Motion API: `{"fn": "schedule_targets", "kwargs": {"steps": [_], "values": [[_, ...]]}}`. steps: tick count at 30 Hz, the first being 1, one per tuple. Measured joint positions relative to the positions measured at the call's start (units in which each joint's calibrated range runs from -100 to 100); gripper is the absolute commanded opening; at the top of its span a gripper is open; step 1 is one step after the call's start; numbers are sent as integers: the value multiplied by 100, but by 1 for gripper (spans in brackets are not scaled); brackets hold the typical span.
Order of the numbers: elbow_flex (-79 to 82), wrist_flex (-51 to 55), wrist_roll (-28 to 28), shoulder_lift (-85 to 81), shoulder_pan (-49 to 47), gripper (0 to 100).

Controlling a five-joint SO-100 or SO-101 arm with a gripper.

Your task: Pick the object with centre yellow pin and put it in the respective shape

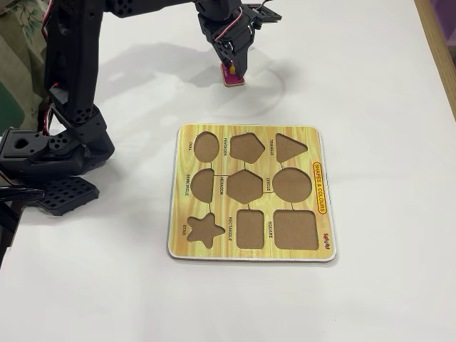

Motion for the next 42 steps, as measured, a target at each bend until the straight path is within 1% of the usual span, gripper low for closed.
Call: {"fn": "schedule_targets", "kwargs": {"steps": [5,12,27,35,41,42], "values": [[0,0,0,0,0,11],[0,9,10,0,9,1],[18,77,26,-60,37,1],[594,77,68,-833,243,1],[1322,77,73,-1615,730,1],[1403,86,161,-1761,823,1]]}}
